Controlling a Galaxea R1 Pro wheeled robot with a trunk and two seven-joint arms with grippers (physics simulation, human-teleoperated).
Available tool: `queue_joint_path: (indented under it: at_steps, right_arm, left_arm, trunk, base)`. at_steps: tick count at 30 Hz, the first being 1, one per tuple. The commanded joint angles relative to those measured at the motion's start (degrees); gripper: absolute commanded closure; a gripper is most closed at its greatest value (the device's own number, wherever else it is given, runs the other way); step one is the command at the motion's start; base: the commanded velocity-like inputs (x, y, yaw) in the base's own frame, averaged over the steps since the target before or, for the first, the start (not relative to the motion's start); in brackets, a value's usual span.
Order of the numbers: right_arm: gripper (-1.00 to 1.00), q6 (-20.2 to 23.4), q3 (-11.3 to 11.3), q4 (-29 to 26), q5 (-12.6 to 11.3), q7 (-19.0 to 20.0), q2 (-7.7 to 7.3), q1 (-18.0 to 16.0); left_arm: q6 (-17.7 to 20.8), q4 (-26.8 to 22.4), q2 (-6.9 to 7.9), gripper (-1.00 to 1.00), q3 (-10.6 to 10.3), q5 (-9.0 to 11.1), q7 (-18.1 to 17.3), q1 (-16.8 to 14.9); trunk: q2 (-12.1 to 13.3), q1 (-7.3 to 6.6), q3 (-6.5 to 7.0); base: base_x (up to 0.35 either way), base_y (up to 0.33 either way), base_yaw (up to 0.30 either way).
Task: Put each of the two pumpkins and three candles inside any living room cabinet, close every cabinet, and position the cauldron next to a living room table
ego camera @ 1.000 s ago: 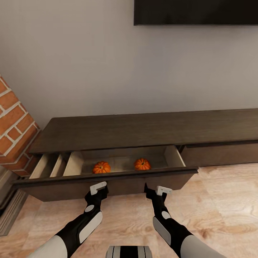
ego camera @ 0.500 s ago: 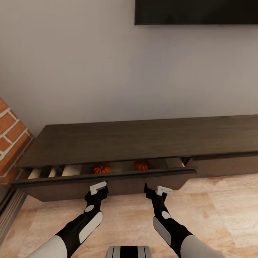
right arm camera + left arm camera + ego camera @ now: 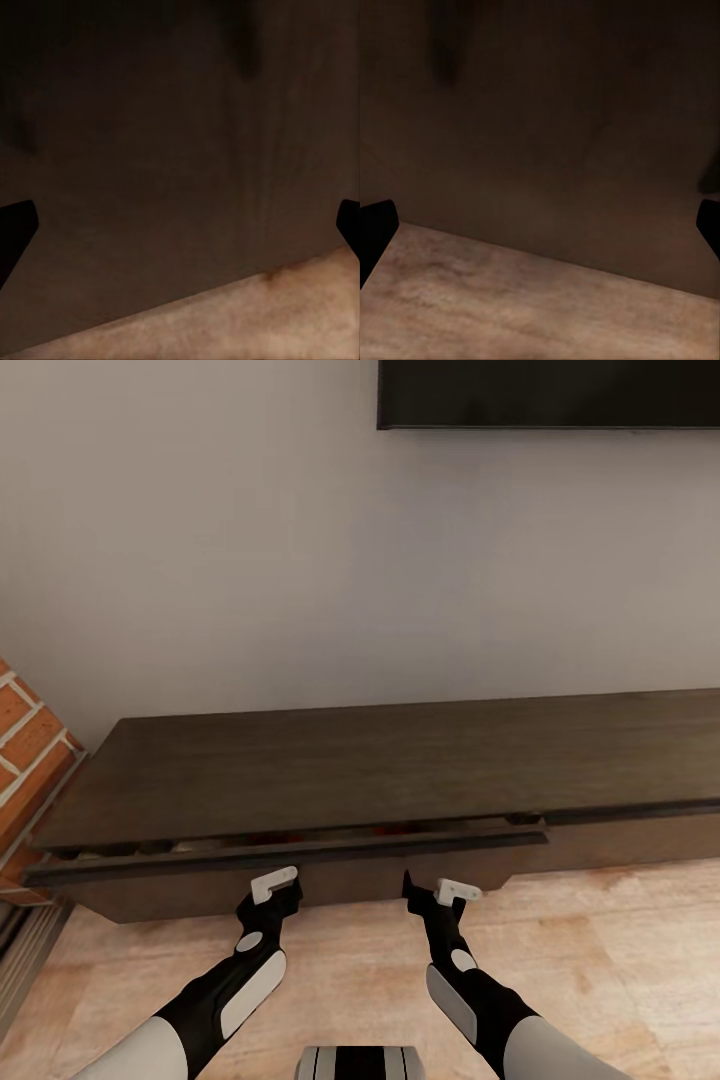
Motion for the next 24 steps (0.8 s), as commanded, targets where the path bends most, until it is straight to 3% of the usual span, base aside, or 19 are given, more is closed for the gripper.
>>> queue_joint_path:
  at_steps: [1, 24]
  right_arm:
    - [-1.0, -0.28, 0.49, 0.01, -0.41, -0.4, -0.04, -0.07]
    - [-1.0, -0.28, 0.49, -0.02, -0.41, -0.39, -0.04, -0.07]
  left_arm:
    - [-0.4, -0.05, 0.09, -1.0, -0.43, 0.5, 0.36, -0.09]
    - [-0.4, -0.1, 0.11, -1.0, -0.39, 0.5, 0.36, -0.09]
  trunk:
    - [-0.02, -0.01, -0.04]
    - [-0.02, -0.01, -0.04]
  base:
    - [0.08, 0.0, 0.0]
    - [0.064, 0.004, 0.0]
